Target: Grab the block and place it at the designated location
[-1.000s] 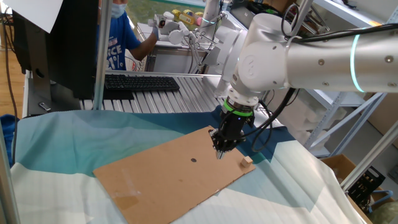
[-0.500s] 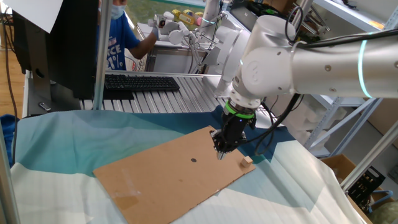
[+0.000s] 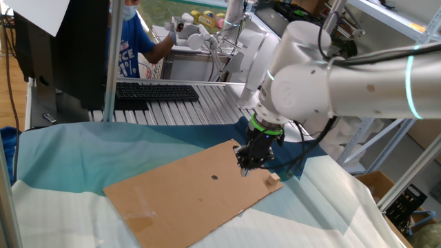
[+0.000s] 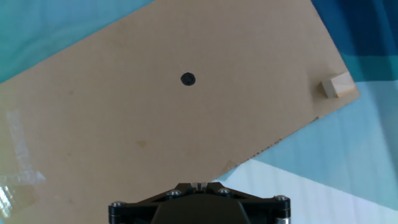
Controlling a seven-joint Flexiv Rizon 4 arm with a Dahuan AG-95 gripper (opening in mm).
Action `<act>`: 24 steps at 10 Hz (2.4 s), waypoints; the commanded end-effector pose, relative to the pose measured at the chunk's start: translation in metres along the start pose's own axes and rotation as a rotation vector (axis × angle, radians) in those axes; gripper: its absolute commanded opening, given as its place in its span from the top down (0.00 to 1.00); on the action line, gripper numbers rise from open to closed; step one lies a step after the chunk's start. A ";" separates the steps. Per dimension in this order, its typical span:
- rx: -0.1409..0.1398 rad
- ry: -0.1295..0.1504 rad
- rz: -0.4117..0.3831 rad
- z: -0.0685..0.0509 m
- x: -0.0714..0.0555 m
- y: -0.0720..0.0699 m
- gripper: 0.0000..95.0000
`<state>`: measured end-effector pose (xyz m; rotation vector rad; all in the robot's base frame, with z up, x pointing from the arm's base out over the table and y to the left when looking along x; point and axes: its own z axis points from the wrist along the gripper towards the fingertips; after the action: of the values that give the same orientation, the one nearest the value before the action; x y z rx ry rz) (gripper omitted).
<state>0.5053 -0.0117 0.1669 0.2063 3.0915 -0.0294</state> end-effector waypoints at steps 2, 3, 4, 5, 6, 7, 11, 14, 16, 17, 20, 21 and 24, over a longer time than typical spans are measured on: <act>-0.006 0.012 -0.029 0.004 -0.025 -0.009 1.00; -0.004 0.010 -0.043 0.004 -0.033 -0.014 1.00; -0.003 0.010 -0.062 0.004 -0.042 -0.021 1.00; -0.004 0.015 -0.083 0.005 -0.050 -0.030 1.00; 0.004 0.012 -0.105 0.006 -0.057 -0.040 1.00; -0.001 0.013 -0.114 0.008 -0.062 -0.048 1.00; -0.001 0.041 -0.143 0.007 -0.082 -0.081 1.00; -0.005 0.031 -0.129 0.011 -0.079 -0.100 1.00; -0.018 0.036 -0.136 0.014 -0.077 -0.104 1.00; -0.020 0.040 -0.136 0.014 -0.077 -0.104 1.00; -0.029 0.102 -0.122 0.014 -0.076 -0.104 1.00; -0.028 0.104 -0.116 0.014 -0.076 -0.104 1.00; -0.033 0.098 -0.102 0.014 -0.076 -0.105 1.00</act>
<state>0.5651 -0.1259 0.1576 0.0506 3.1851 0.0251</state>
